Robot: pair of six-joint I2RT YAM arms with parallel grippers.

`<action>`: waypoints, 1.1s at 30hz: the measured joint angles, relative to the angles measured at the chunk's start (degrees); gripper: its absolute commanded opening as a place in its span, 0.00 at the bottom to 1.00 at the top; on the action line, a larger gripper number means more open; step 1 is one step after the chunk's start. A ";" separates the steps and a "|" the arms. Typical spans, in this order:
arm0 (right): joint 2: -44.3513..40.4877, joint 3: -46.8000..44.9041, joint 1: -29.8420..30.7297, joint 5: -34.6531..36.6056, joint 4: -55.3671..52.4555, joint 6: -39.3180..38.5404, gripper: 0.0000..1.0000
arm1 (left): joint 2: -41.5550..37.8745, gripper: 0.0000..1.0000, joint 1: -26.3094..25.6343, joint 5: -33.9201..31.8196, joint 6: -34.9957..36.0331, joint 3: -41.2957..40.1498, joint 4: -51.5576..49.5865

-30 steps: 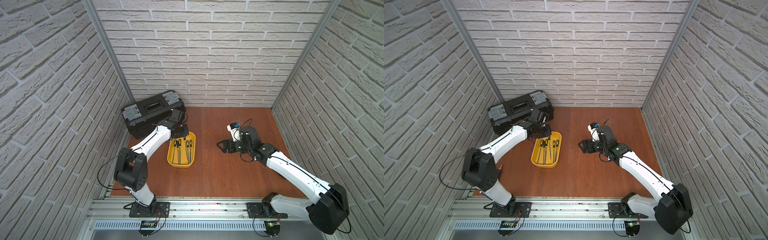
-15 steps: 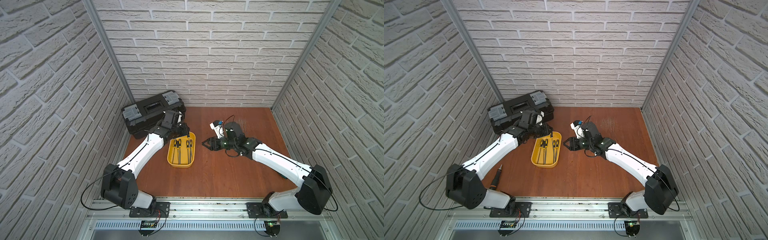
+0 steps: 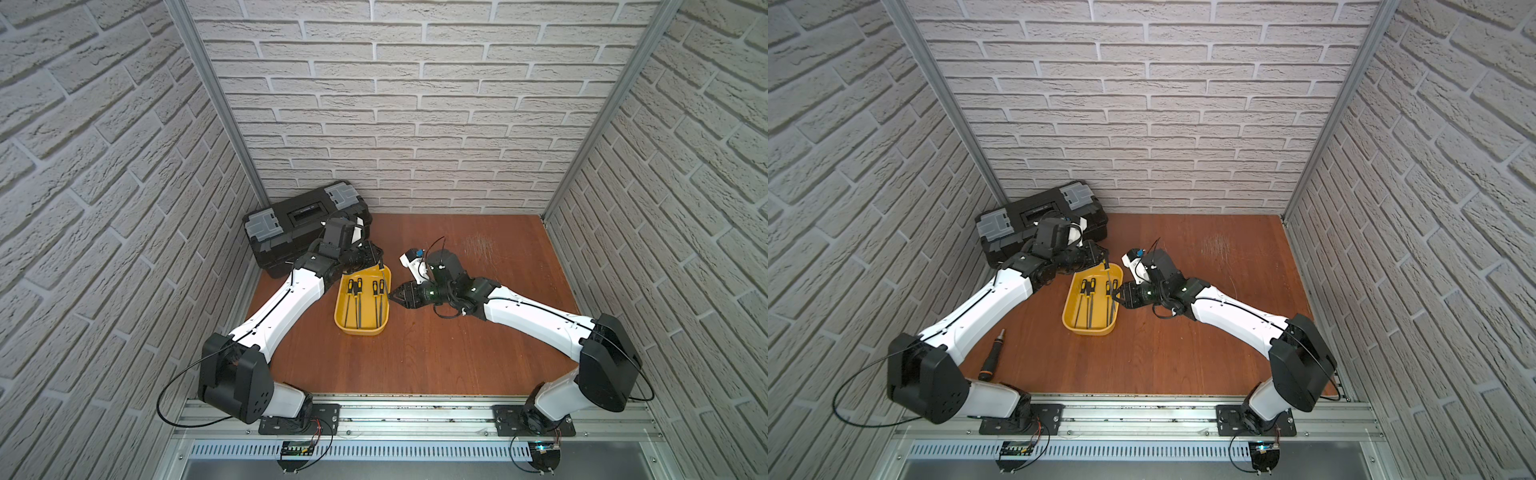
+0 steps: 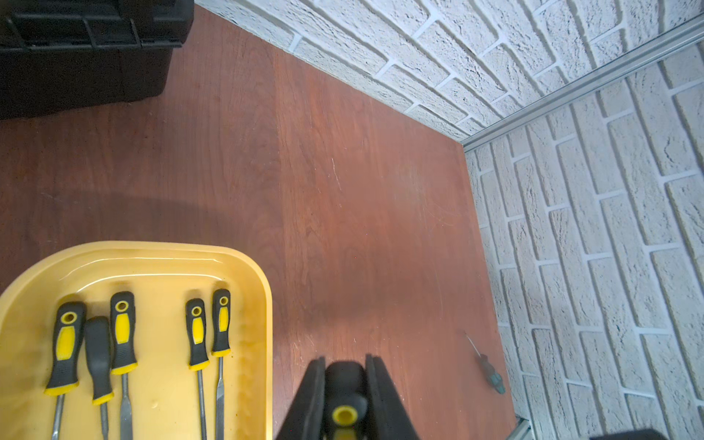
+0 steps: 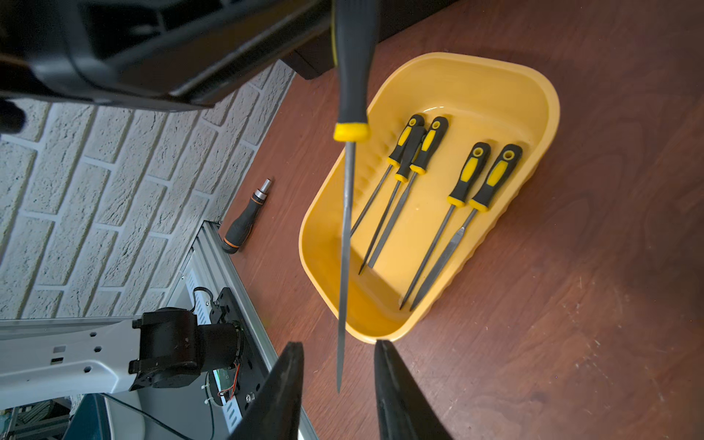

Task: Take the file tool out of the storage box
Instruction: Pick up the file tool from the storage box.

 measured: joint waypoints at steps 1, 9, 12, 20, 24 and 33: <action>0.13 0.28 0.17 0.00 0.11 0.07 0.32 | 0.00 0.17 0.02 0.17 -0.02 -0.02 0.02; 0.57 0.98 0.85 0.11 0.42 0.07 0.27 | 0.00 0.17 0.26 1.03 -0.63 -0.02 0.15; 0.74 1.11 0.87 0.39 0.39 -0.02 0.27 | 0.00 0.17 0.31 1.16 -0.90 -0.02 0.15; 2.16 1.36 1.03 1.75 -0.20 -0.35 0.25 | 0.00 0.17 0.31 1.33 -1.07 -0.02 0.26; 2.56 1.36 1.25 1.99 -0.57 -0.48 0.22 | 0.00 0.17 0.31 1.62 -1.20 -0.02 0.44; 3.23 1.51 1.51 2.21 -0.74 -0.66 0.13 | 0.00 0.17 0.33 1.88 -1.46 -0.07 0.59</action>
